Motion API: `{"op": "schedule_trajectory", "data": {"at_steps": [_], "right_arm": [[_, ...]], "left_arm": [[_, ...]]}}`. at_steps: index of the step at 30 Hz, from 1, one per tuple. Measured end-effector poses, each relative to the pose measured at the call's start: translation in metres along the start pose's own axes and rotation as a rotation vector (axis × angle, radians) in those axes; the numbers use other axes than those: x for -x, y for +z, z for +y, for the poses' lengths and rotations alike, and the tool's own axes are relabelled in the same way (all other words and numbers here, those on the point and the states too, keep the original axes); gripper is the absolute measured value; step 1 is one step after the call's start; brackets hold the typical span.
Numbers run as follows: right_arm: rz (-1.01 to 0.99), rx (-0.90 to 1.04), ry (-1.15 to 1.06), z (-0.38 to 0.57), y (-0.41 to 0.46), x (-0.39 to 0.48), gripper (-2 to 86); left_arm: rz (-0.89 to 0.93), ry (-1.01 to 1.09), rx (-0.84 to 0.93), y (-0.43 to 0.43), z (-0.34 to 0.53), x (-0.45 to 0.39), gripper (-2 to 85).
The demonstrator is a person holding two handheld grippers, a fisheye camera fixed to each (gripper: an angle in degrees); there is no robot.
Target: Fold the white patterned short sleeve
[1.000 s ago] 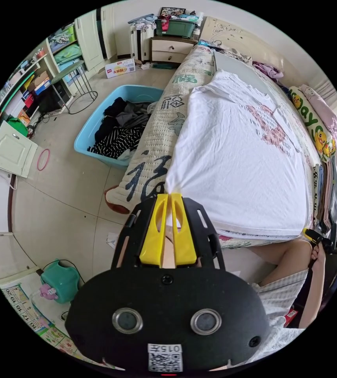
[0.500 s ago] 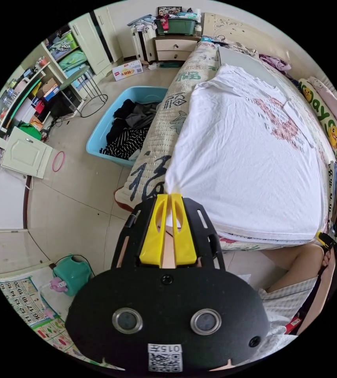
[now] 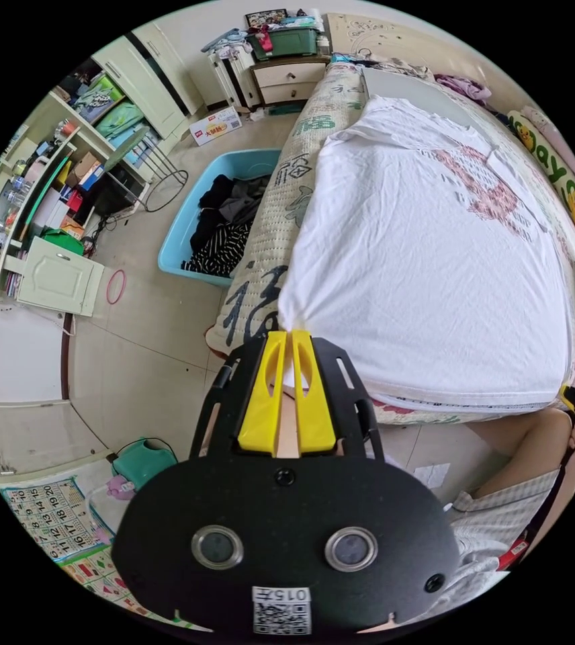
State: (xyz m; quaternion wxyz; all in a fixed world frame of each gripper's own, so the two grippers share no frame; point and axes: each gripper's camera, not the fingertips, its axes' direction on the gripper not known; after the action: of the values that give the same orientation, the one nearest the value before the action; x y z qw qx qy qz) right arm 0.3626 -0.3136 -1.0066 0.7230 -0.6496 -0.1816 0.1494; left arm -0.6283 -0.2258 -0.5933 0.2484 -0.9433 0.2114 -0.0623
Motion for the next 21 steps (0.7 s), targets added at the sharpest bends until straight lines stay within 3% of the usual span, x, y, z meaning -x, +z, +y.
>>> {"op": "schedule_trajectory", "data": {"at_steps": [10,15,21], "right_arm": [[-0.009,-0.001,0.008,0.009,0.003,0.0,2.1],[-0.031,-0.005,0.015,0.014,0.005,-0.005,2.2],[-0.062,-0.008,0.025,0.019,0.007,-0.013,2.4]], "left_arm": [[0.069,-0.044,0.011,0.007,-0.013,0.0,-0.3],[0.093,-0.093,0.129,0.007,-0.038,0.001,-0.4],[-0.005,-0.005,0.174,0.005,-0.051,-0.024,-0.4]]}}
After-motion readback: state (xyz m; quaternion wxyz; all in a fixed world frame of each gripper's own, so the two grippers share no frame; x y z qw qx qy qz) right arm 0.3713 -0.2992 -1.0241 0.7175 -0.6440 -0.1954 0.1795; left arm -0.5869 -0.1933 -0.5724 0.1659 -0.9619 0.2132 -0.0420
